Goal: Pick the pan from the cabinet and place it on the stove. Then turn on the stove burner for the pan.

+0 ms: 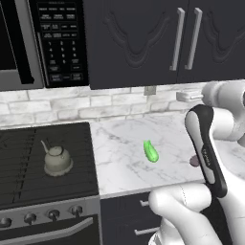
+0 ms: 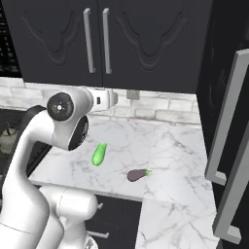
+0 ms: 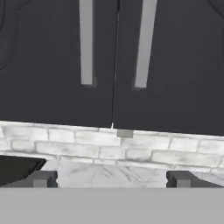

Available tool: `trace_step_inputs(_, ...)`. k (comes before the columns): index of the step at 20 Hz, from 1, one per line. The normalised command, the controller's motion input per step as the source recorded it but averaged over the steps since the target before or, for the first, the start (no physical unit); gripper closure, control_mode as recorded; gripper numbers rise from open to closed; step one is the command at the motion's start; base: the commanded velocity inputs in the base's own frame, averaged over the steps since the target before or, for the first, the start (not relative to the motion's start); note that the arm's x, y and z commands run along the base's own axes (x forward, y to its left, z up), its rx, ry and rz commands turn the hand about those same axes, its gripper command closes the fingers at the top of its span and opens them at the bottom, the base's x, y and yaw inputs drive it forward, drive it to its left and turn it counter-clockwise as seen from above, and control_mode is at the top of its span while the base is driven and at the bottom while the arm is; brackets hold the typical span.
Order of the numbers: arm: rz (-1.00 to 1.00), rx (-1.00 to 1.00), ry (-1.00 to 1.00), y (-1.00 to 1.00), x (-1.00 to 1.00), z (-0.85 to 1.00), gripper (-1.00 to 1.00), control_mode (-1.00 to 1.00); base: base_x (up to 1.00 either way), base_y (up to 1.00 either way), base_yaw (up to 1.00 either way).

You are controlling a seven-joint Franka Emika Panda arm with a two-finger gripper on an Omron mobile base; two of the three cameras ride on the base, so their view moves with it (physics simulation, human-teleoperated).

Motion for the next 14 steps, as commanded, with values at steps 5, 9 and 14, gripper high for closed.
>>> trace_step_inputs(5, 0.00, 0.00, -0.25, -0.25, 0.02, 0.73, -1.00, -1.00, 0.00, 0.00, 0.00)
trace_step_inputs(9, -0.01, 0.00, -0.19, -0.24, 0.07, 0.60, -1.00, -1.00, 0.00, 0.00, 0.00)
trace_step_inputs(14, -0.02, 0.00, -0.13, -0.15, 0.18, 0.35, -1.00, -1.00, 0.00, 0.00, 0.00)
